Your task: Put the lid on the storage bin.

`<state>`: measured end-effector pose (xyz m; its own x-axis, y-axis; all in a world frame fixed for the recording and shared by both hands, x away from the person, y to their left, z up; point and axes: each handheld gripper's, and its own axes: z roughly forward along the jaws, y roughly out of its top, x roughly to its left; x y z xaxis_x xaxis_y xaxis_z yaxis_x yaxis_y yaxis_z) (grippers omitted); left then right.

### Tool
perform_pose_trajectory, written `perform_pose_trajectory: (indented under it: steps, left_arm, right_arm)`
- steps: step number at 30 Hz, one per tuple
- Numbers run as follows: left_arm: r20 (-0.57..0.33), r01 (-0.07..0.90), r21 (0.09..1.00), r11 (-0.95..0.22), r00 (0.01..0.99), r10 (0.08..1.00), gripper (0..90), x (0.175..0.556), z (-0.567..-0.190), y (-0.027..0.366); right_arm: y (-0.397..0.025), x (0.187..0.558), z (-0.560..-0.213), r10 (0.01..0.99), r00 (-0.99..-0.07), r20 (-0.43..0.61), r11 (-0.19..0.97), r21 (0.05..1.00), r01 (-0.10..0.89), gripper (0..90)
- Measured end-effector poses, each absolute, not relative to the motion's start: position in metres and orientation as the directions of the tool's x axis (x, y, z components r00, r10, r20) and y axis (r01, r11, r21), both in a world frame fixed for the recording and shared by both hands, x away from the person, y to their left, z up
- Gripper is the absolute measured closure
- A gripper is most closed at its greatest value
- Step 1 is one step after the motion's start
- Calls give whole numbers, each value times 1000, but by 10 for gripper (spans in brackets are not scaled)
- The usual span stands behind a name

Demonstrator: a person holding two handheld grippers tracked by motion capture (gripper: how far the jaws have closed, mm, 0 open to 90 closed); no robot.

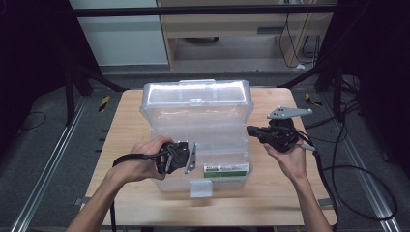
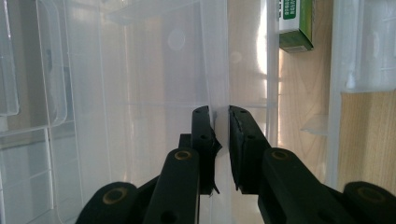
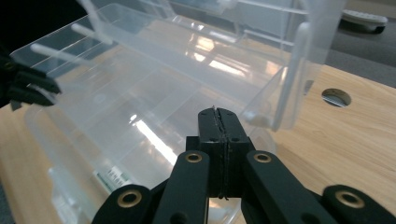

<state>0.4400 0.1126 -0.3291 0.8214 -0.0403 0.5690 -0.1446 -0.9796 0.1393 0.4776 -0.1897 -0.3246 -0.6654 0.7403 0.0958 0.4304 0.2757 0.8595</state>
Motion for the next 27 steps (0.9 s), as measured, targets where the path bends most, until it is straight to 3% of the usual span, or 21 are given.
perform_pose_trajectory:
  steps: [27]
  left_arm:
    - [540, -146, 134, -980, 840, -52, 802, 429, -341, 113]
  right_arm:
    - [-192, 480, -327, 755, -648, 101, 259, 861, 437, 900]
